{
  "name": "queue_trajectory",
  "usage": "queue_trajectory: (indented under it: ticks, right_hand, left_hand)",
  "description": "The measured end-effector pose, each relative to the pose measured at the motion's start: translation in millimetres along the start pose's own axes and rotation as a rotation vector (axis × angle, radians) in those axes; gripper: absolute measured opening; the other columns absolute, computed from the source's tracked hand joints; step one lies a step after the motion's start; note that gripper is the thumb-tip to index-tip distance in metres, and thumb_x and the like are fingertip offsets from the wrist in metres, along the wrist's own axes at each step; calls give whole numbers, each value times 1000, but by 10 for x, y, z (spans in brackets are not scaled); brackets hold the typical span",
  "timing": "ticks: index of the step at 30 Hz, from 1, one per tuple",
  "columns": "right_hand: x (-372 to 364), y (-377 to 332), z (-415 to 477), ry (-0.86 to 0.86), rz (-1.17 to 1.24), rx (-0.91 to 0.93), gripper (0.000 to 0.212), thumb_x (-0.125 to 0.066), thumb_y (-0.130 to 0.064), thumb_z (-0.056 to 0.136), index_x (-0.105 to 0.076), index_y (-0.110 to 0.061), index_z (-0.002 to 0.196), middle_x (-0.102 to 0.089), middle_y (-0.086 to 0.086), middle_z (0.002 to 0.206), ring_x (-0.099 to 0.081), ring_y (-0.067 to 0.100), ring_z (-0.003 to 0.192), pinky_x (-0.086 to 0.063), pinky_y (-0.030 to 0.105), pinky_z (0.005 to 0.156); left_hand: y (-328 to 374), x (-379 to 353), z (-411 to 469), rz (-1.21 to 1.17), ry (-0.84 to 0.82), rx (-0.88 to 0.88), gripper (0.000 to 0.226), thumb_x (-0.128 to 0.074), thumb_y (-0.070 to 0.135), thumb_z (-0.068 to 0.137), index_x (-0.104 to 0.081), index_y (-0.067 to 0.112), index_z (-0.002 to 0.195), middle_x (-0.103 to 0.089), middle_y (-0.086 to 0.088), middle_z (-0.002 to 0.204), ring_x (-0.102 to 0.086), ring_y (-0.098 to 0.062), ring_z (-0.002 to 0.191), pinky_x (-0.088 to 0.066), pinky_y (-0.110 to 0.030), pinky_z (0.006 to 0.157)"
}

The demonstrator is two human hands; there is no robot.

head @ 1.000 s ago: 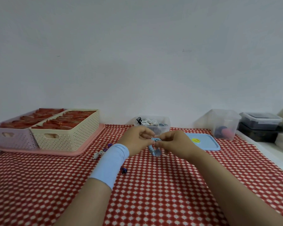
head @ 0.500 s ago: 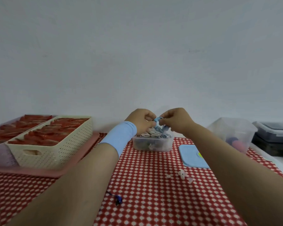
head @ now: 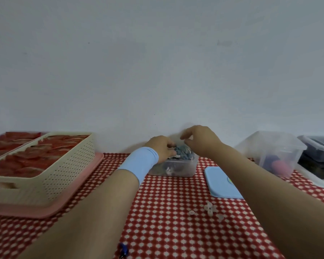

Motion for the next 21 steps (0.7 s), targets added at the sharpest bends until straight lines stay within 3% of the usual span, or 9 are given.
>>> queue_trajectory:
  ticks: [2, 5, 9, 11, 13, 18, 21]
  right_hand:
    - [-17, -37, -74, -77, -107, 42, 27, -56, -18, 94, -78, -30, 107, -72, -10, 115, -64, 15, 105, -50, 27, 86]
    - [-59, -55, -173, -178, -256, 74, 32, -55, -20, 92, -78, -36, 106, -74, -10, 111, -65, 17, 103, -53, 32, 89]
    - [96, -89, -246, -91, -135, 64, 34, -51, -15, 96, -75, -31, 114, -71, -7, 122, -63, 16, 110, -50, 32, 97]
    - [214, -184, -313, -9, -65, 73, 35, -50, -11, 95, -76, -29, 112, -72, -7, 116, -64, 9, 93, -50, 28, 86]
    - [276, -372, -434, 9, 6, 107, 36, -49, -8, 94, -77, -28, 108, -72, -9, 104, -60, 4, 75, -50, 25, 74]
    - [108, -923, -801, -160, 123, 246, 30, -59, -9, 90, -79, -26, 104, -74, -7, 108, -64, 8, 95, -52, 27, 89]
    - [-83, -1178, -981, -259, 121, 281, 26, -64, -13, 88, -80, -27, 103, -75, -8, 109, -63, 7, 95, -47, 22, 90]
  left_hand:
    - [31, -42, 13, 73, -26, 2, 33, -53, 34, 98, -63, 28, 128, -64, -2, 123, -55, -25, 118, -46, -40, 101]
    - [77, -95, -8, 171, -90, 17, 32, -40, 37, 101, -63, 31, 123, -60, -4, 108, -49, -27, 114, -45, -44, 97]
    - [87, -13, -100, 106, 17, 8, 40, -43, 39, 99, -53, 34, 138, -55, -7, 137, -47, -28, 127, -42, -46, 107]
    - [105, 79, -220, 79, 110, -18, 40, -49, 36, 99, -54, 32, 138, -54, -3, 139, -47, -25, 129, -41, -44, 109]
    - [97, 184, -394, 48, 191, -43, 35, -53, 32, 98, -61, 29, 131, -60, 0, 129, -54, -22, 119, -45, -42, 105]
    - [-63, 350, -937, 77, 208, -33, 21, -50, 19, 98, -68, 25, 105, -63, 2, 108, -56, -16, 94, -47, -30, 87]
    - [-321, 395, -1285, 102, 123, 22, 23, -48, 17, 98, -67, 27, 105, -63, 6, 109, -54, -12, 92, -39, -25, 82]
Point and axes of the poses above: each hand's wrist, its own z-axis towards the middle knuckle, its own x-axis out of the back of the hand, y = z × x, the point moved 4 cm from there along z, towards the middle knuckle
